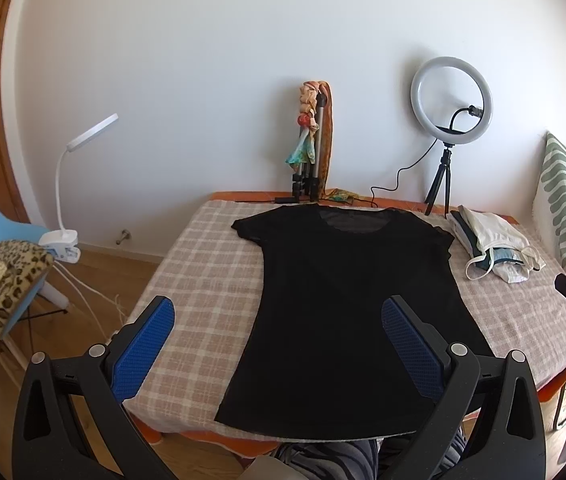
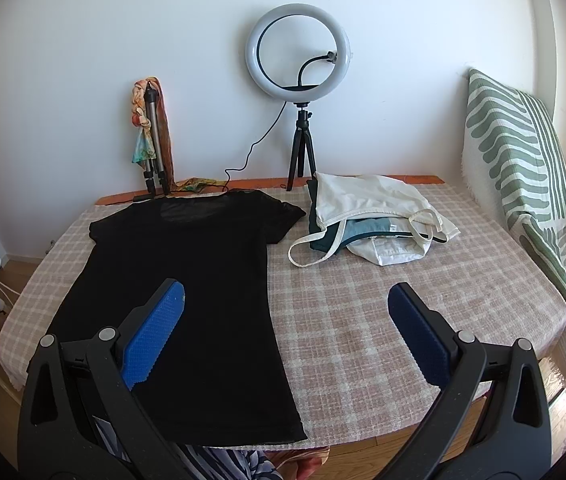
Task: Fold small clothes
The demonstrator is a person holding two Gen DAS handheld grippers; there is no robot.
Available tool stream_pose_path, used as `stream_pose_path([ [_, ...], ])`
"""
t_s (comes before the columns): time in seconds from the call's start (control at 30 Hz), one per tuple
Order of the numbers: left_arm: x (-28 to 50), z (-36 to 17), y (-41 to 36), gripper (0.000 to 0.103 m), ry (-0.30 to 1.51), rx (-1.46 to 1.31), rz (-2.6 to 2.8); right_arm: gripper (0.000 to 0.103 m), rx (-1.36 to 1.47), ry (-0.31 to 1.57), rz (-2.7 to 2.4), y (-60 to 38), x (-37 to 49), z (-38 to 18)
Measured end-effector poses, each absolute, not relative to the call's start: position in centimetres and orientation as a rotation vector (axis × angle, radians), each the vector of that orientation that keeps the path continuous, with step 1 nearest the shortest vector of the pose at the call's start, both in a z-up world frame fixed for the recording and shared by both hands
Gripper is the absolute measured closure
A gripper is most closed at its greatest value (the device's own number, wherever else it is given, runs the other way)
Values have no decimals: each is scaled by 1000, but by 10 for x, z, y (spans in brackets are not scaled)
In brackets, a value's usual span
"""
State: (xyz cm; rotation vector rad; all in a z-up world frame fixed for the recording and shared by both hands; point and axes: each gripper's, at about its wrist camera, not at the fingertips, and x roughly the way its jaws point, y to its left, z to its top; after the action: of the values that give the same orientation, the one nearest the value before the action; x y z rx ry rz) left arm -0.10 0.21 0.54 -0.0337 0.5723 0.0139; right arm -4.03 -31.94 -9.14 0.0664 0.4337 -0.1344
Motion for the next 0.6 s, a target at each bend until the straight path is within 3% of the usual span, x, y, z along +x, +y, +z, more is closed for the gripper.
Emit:
stream_pose_path([
  [0.6,8,-49,43,0,643,-50,51,0,29,427,-49,-295,4,-77],
])
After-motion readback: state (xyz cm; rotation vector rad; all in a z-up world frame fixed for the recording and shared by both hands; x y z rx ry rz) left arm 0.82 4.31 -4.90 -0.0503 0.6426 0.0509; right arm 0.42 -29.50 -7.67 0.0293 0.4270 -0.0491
